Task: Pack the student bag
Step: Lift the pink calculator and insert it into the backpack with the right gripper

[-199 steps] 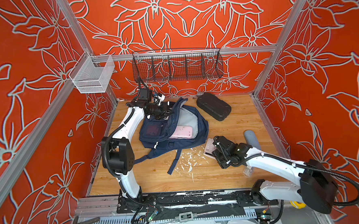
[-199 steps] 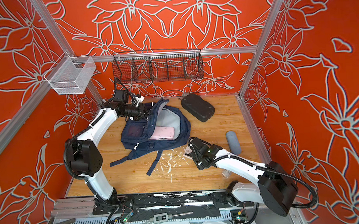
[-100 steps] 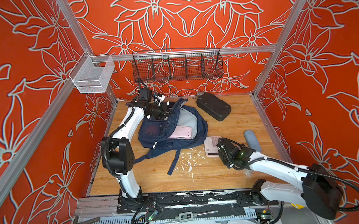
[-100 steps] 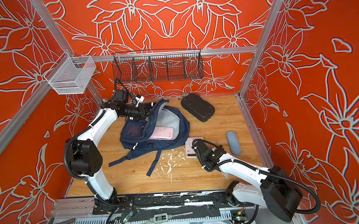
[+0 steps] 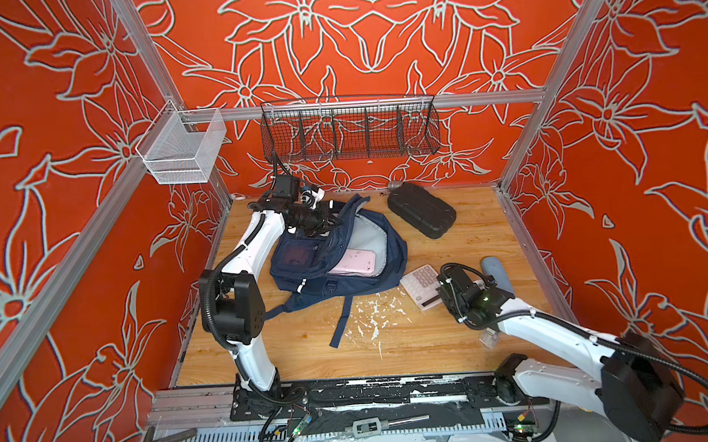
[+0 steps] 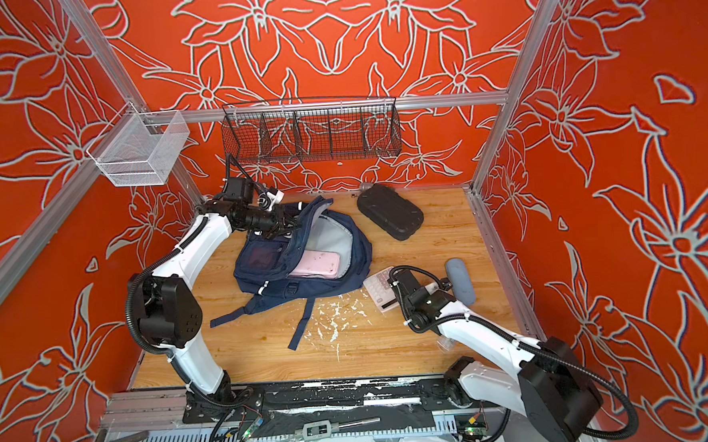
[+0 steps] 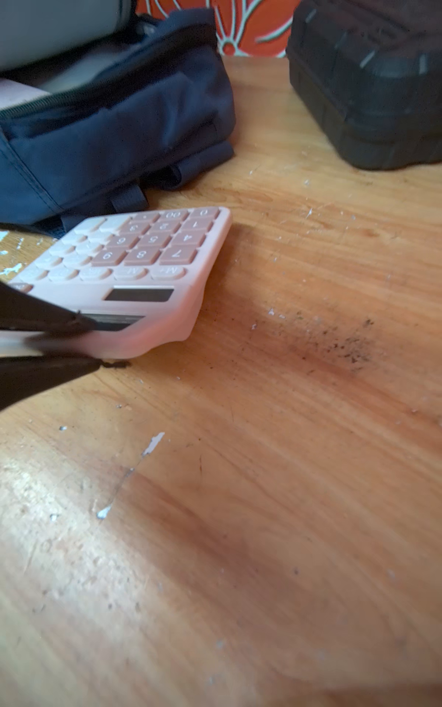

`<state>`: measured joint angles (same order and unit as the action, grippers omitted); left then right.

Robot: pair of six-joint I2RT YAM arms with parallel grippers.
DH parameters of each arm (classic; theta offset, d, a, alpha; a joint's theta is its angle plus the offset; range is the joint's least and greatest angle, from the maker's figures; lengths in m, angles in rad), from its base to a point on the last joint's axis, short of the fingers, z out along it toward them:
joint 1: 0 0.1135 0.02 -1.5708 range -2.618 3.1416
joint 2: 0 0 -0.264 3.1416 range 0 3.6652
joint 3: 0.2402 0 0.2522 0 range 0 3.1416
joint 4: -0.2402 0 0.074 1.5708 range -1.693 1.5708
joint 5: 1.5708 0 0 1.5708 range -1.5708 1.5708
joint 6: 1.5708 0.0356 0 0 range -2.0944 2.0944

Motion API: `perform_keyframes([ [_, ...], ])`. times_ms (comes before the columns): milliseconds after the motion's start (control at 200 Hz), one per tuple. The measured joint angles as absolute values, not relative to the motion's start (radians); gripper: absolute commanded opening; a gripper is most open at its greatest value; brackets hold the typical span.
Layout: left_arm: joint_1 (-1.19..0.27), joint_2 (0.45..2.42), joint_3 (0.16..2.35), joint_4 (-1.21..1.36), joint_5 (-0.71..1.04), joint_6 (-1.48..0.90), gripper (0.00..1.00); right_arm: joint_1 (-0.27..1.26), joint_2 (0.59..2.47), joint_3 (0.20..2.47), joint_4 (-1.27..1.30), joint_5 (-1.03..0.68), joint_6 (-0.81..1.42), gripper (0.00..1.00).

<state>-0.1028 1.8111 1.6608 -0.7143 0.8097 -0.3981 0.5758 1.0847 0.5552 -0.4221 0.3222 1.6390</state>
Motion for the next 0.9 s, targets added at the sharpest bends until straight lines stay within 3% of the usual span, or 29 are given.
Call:
perform_keyframes([
  [265, -0.101, 1.811, 1.698, -0.737, 0.798, -0.393, 0.00, 0.454, 0.938, 0.581, -0.496, 0.318, 1.497, 0.00],
  [505, -0.099, 1.811, 1.704, -0.773, 0.806, -0.348, 0.00, 0.413, 0.907, 0.803, -0.534, 0.289, 1.304, 0.00],
  [680, -0.110, 1.811, 1.704, -0.783, 0.807, -0.310, 0.00, 0.413, 1.026, 0.947, -0.426, 0.181, 1.216, 0.00],
  [901, -0.141, 1.811, 1.704, -0.783, 0.804, -0.287, 0.00, 0.419, 1.387, 1.061, -0.191, -0.062, 1.187, 0.01],
])
